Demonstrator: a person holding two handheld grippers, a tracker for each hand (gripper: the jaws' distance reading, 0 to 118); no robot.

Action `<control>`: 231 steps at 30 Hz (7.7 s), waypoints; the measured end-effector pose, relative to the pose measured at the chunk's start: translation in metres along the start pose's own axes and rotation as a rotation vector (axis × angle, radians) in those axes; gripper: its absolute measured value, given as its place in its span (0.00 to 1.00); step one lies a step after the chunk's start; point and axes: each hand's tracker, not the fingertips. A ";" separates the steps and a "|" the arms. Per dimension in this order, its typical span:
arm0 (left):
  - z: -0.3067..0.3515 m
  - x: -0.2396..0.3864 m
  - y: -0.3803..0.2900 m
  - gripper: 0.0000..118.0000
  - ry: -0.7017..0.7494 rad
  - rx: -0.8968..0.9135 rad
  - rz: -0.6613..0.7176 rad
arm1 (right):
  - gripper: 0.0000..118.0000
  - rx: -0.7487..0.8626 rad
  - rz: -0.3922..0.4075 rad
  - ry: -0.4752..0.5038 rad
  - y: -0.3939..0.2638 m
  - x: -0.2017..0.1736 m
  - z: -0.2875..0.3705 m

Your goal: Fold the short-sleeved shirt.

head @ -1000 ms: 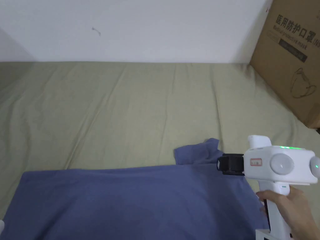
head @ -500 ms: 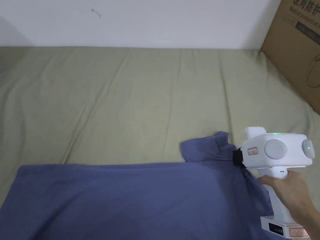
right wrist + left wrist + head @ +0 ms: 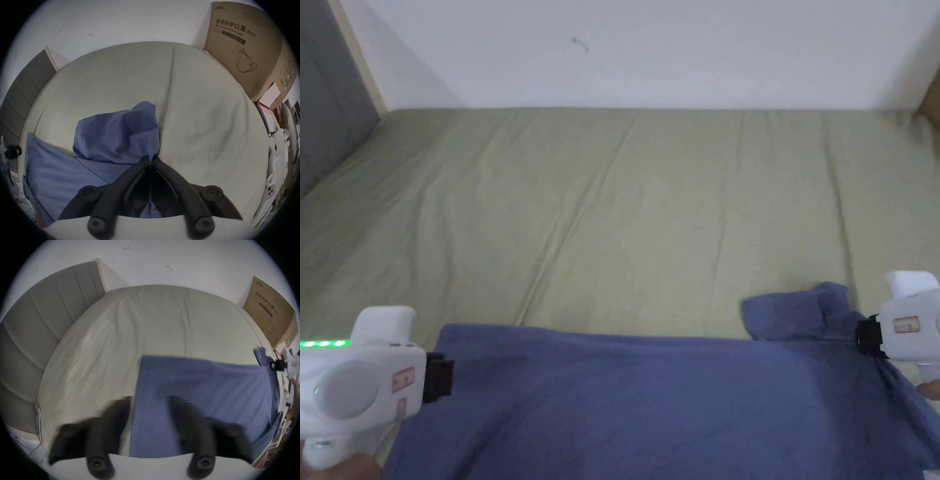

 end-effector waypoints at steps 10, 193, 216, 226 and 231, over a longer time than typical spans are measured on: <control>-0.096 0.008 0.061 0.61 -0.036 -0.165 0.138 | 0.00 -0.022 0.005 -0.007 0.000 -0.004 -0.006; 0.089 -0.096 -0.170 0.08 -0.651 -0.270 0.343 | 0.00 -0.023 -0.065 0.131 -0.250 -0.120 0.199; 0.199 0.095 -0.110 0.08 -0.747 -0.083 -0.107 | 0.00 -0.044 -0.070 0.011 -0.269 -0.080 0.198; 0.126 0.219 -0.147 0.53 -0.795 -0.374 -0.251 | 0.00 -0.064 -0.155 0.024 -0.283 -0.054 0.197; 0.131 0.192 -0.137 0.84 -0.903 -0.344 -0.054 | 0.00 -0.074 -0.175 0.026 -0.289 -0.047 0.192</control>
